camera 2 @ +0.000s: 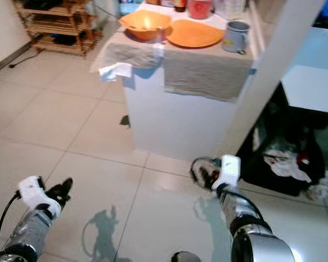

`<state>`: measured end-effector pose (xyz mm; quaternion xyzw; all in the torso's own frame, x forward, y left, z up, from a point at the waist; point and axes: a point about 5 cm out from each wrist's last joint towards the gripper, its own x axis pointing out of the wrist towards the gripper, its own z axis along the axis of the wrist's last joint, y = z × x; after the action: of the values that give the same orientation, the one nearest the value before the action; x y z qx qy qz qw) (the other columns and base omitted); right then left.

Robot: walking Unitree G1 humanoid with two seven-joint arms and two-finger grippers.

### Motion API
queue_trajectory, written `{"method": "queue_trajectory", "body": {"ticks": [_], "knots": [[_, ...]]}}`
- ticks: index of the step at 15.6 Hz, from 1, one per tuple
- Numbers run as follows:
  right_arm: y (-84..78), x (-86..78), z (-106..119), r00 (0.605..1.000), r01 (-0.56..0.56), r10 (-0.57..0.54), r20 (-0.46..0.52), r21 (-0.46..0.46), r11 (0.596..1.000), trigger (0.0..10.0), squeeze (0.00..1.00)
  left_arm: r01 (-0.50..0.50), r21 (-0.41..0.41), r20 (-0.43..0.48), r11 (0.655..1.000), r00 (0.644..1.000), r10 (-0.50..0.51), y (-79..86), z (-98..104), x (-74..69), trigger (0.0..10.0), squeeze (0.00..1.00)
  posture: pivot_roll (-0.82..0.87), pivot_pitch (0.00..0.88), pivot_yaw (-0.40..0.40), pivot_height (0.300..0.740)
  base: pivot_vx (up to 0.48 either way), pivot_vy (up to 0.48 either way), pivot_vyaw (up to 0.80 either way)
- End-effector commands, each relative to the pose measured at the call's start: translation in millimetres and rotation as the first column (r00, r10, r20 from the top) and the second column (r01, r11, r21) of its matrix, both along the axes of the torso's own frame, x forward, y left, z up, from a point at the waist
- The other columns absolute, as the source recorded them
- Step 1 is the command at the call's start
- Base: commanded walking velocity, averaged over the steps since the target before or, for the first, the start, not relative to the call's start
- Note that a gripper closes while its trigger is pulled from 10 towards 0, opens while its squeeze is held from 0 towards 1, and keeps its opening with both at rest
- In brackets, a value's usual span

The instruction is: Setting the table

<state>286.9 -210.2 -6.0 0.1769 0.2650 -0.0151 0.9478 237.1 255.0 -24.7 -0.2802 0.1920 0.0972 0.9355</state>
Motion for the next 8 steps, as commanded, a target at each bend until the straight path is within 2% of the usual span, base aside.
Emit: {"method": "queue_trajectory", "body": {"ticks": [1,2,4,5,6,7,8], "knots": [[-4.7,1.2,2,0.995,0.101,-0.102,0.008,0.092,0.991,10.0,1.0,-0.025,-0.1,0.01,0.995,1.0,0.026,-2.2,-5,-5.4,10.0,1.0,-0.03,0.045,0.002,0.74,0.0,0.0,0.0],[-3.2,5.5,6,0.988,0.133,-0.147,0.044,0.228,0.965,10.0,1.0,0.005,-0.144,0.041,0.99,0.999,0.001,-5.9,-4,-5.4,10.0,1.0,-0.02,0.049,0.004,0.74,0.0,0.0,0.0],[-3.9,10.2,13,0.977,0.153,-0.194,0.086,0.347,0.925,10.0,1.0,0.044,-0.176,0.071,0.983,0.997,-0.032,-10.4,-5,-6.1,10.0,1.0,-0.03,0.051,0.005,0.74,0.0,0.0,0.0],[-1.1,9.5,11,0.986,0.12,-0.149,0.077,0.29,0.95,10.0,1.0,0.034,-0.145,0.02,0.989,0.999,-0.031,-10.9,-9,-8.7,10.0,1.0,-0.03,0.051,0.005,0.74,0.0,0.0,0.0],[1.5,6.7,6,0.992,0.105,-0.116,0.043,0.214,0.971,10.0,1.0,0.011,-0.118,-0.035,0.993,0.999,-0.015,-9.7,-12,-11.4,10.0,0.73,-0.03,0.053,0.005,0.74,0.0,0.0,0.0],[3.3,-0.6,-2,1.0,0.026,-0.025,-0.013,0.036,0.999,10.0,0.0,0.019,-0.113,-0.064,0.993,0.998,-0.026,-11.0,-16,-14.8,10.0,0.0,-0.03,0.053,0.009,0.74,0.0,0.0,0.0],[4.0,-2.2,-4,1.0,0.001,-0.001,-0.022,0.008,1.0,10.0,0.0,0.021,-0.111,-0.066,0.994,0.997,-0.029,-11.3,-16,-15.5,10.0,0.0,-0.03,0.053,0.009,0.74,0.0,0.0,0.0]]}}
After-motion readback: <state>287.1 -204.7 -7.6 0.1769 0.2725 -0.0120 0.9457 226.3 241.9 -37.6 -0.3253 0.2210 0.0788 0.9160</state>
